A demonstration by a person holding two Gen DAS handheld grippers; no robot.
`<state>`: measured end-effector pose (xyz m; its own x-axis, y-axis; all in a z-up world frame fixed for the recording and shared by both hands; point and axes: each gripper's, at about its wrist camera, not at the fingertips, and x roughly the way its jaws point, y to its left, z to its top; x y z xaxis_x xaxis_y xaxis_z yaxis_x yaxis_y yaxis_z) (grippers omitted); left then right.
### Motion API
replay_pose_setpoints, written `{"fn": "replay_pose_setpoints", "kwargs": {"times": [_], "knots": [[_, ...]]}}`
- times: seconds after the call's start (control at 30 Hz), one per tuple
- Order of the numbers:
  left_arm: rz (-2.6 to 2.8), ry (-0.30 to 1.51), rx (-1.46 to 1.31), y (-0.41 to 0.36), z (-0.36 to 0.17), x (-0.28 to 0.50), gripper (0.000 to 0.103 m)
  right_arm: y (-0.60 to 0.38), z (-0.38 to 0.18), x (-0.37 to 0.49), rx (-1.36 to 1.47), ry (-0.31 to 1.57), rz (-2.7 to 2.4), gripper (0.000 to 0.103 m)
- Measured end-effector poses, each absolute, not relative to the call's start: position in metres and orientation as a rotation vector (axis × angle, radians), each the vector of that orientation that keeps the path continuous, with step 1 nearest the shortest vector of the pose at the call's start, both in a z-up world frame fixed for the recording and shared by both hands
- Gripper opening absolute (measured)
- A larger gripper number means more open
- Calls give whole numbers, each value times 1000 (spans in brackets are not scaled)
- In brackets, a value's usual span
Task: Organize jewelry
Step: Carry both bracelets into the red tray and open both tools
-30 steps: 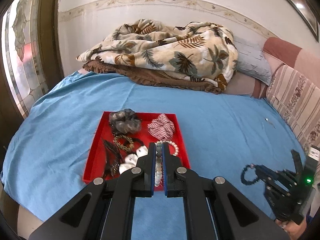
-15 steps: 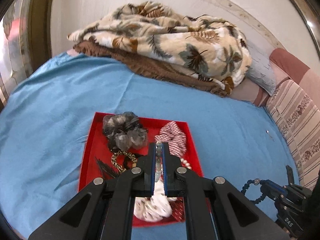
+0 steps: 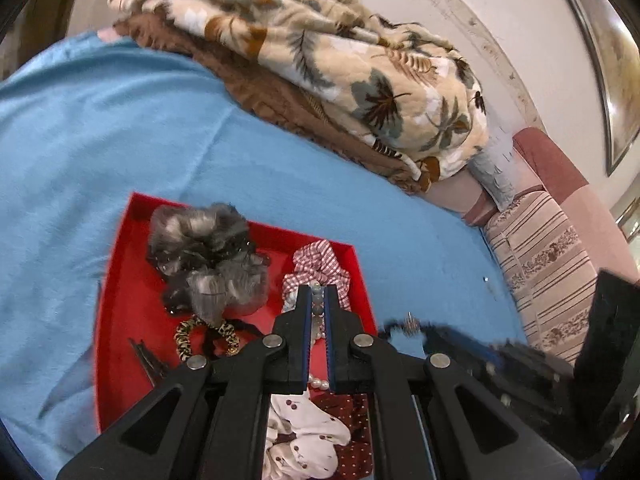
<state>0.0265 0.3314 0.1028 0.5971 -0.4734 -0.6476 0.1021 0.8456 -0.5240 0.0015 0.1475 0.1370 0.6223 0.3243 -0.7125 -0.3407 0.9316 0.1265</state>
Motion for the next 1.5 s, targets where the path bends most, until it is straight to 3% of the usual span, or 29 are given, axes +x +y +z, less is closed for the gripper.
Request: {"fn": "replay_pose_setpoints", "kwargs": {"times": [0.53, 1.1, 1.27, 1.37, 1.5], "knots": [[-202, 980, -356, 324, 70, 45, 6, 171, 101, 109, 117, 991, 400, 10], [-125, 977, -257, 318, 70, 44, 6, 181, 71, 132, 132, 1069, 414, 10], [-127, 973, -239, 316, 71, 41, 6, 172, 73, 131, 158, 1062, 408, 17], [-135, 978, -242, 315, 70, 41, 12, 166, 81, 129, 169, 1043, 409, 28], [-133, 959, -234, 313, 74, 38, 34, 158, 91, 124, 185, 1023, 411, 37]]}}
